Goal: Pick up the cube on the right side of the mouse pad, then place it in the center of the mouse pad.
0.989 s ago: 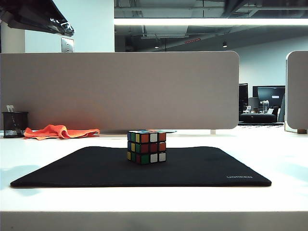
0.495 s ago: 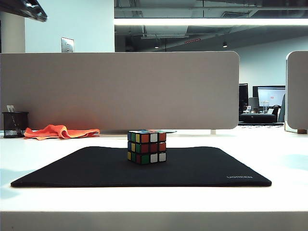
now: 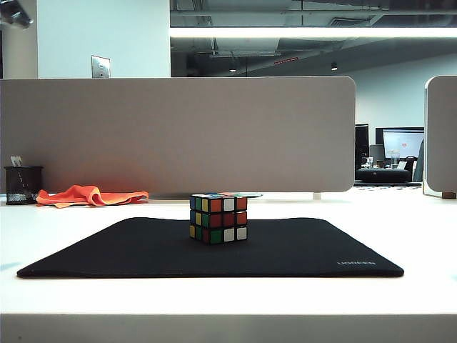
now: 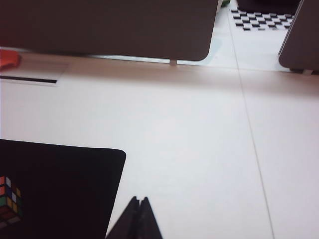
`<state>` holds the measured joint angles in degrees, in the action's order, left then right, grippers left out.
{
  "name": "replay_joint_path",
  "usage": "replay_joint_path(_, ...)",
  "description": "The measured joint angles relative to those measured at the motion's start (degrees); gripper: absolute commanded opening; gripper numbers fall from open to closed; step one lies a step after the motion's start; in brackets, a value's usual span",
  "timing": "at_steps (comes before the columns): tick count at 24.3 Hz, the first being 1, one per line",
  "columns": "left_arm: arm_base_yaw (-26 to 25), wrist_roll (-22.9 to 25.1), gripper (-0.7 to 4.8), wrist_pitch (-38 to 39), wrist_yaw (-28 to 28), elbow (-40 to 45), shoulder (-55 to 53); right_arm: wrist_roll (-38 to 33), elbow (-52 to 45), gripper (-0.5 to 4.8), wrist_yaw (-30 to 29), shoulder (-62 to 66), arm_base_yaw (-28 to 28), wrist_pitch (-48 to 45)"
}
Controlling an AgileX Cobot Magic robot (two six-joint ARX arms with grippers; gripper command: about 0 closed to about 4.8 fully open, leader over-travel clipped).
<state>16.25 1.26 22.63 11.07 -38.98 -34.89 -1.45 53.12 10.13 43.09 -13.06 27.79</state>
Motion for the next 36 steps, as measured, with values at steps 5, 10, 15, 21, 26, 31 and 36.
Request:
replay_joint_path(5, 0.00, -3.65, -0.06, -0.57, -2.01, 6.36, 6.95, 0.00, -7.19, -0.04, -0.04, -10.60, 0.00, 0.02)
replay_joint_path(10, 0.00, -8.48, -0.06, -1.05, -2.60, 12.66, 12.76, -0.20, -14.84, 0.00, 0.00, -21.38, -0.02, 0.46)
replay_joint_path(15, -0.02, -8.92, -0.03, -3.30, -8.41, 17.29, 15.39, -0.52, -21.77, 0.00, 0.79, -34.36, -0.02, 5.66)
replay_joint_path(21, 0.00, -9.57, -0.05, -9.88, -11.02, 21.81, 15.50, -1.92, -29.88, -0.01, 4.50, -42.93, -0.04, 0.52)
replay_joint_path(26, 0.02, -8.15, -0.05, -19.08, -11.13, 27.08, 15.87, -1.27, -36.13, -0.01, 1.62, -42.99, -0.20, -2.97)
replay_joint_path(31, 0.02, -8.13, -0.05, -24.39, -11.13, 30.97, 15.82, -1.11, -39.60, -0.01, 1.40, -43.01, -0.33, -8.37)
replay_joint_path(36, 0.02, -8.13, -0.05, -28.22, -11.13, 34.58, 15.80, 1.77, -43.80, -0.01, 1.40, -43.01, -0.33, -11.85)
